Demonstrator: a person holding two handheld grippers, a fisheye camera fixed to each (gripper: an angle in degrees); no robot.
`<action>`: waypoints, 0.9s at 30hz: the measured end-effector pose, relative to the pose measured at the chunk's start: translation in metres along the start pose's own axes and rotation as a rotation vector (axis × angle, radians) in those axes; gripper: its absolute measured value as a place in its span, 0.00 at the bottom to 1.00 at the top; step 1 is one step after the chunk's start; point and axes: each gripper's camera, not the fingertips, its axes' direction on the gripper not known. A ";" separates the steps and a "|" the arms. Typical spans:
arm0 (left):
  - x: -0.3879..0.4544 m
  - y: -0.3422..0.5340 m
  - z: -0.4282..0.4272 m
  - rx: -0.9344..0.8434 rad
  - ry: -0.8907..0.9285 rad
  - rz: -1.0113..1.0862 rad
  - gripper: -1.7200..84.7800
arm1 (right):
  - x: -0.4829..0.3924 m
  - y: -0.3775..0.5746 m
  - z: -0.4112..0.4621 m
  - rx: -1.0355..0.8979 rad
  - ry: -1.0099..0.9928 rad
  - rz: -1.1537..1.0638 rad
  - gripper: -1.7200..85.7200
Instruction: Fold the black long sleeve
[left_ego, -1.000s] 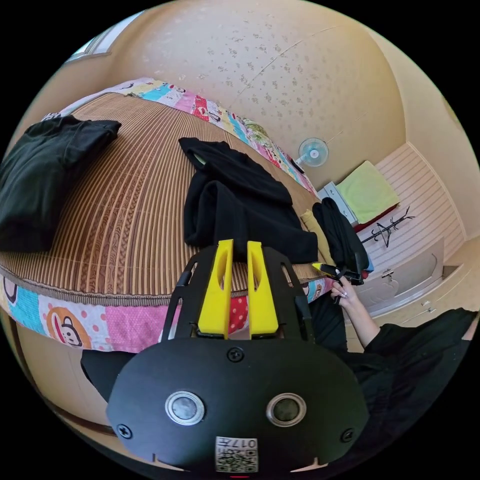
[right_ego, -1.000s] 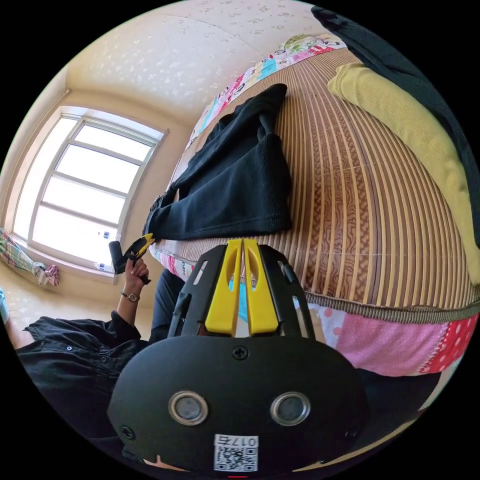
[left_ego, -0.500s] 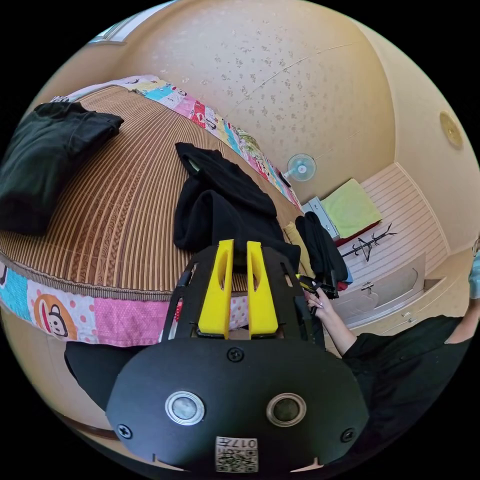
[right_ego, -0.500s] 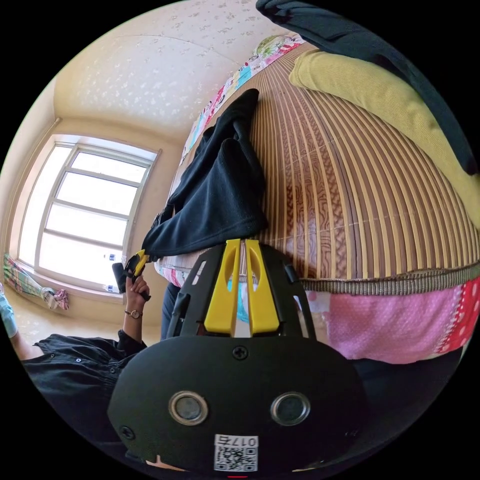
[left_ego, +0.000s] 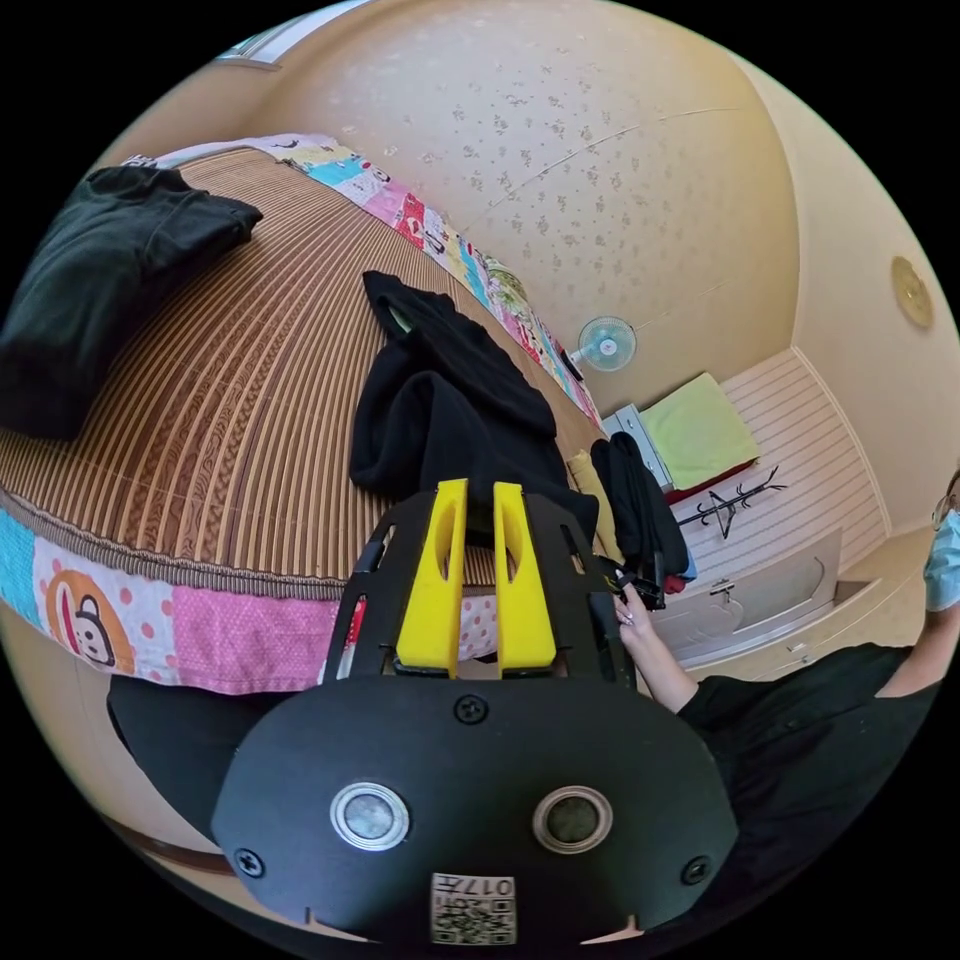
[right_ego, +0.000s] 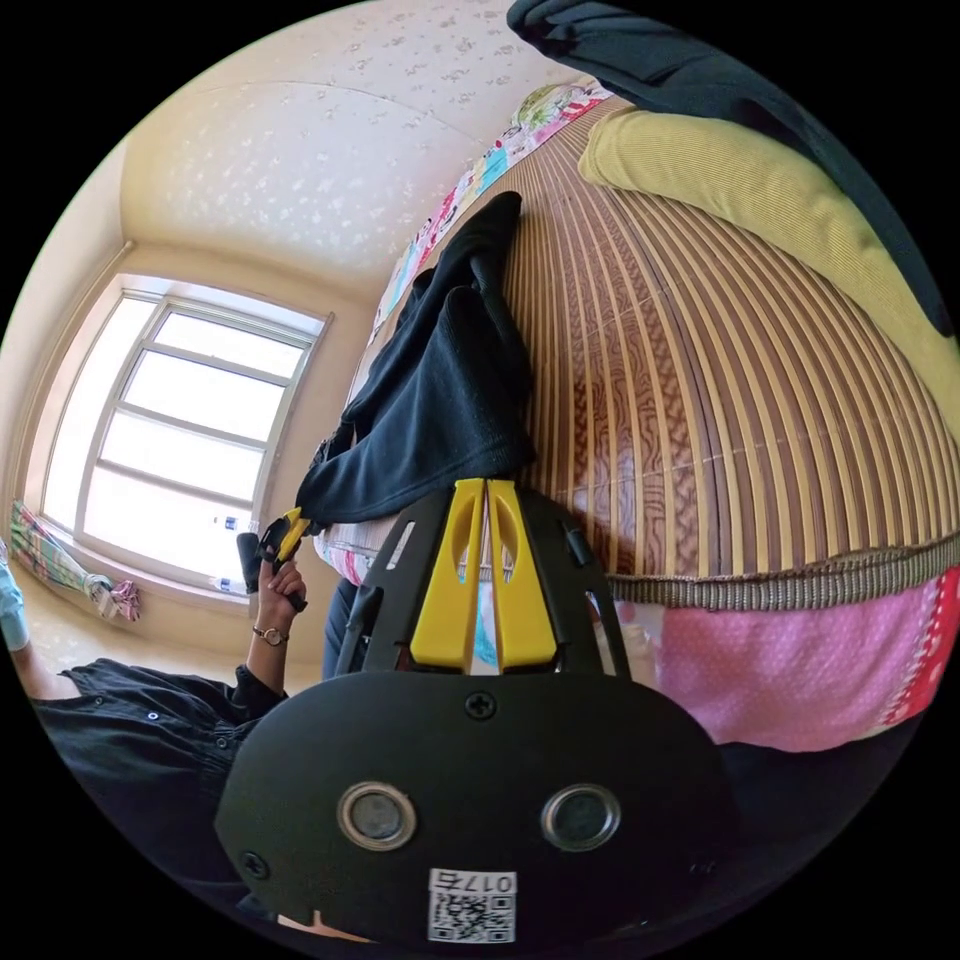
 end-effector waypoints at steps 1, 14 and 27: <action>-0.001 -0.002 0.001 0.000 0.001 -0.003 0.08 | 0.001 0.000 0.004 0.001 -0.004 0.000 0.02; 0.009 -0.016 0.006 0.003 -0.018 0.015 0.08 | -0.011 0.002 0.051 -0.001 0.084 -0.039 0.05; 0.018 -0.015 0.004 0.009 -0.012 0.014 0.08 | -0.039 0.006 0.089 0.056 0.291 -0.052 0.11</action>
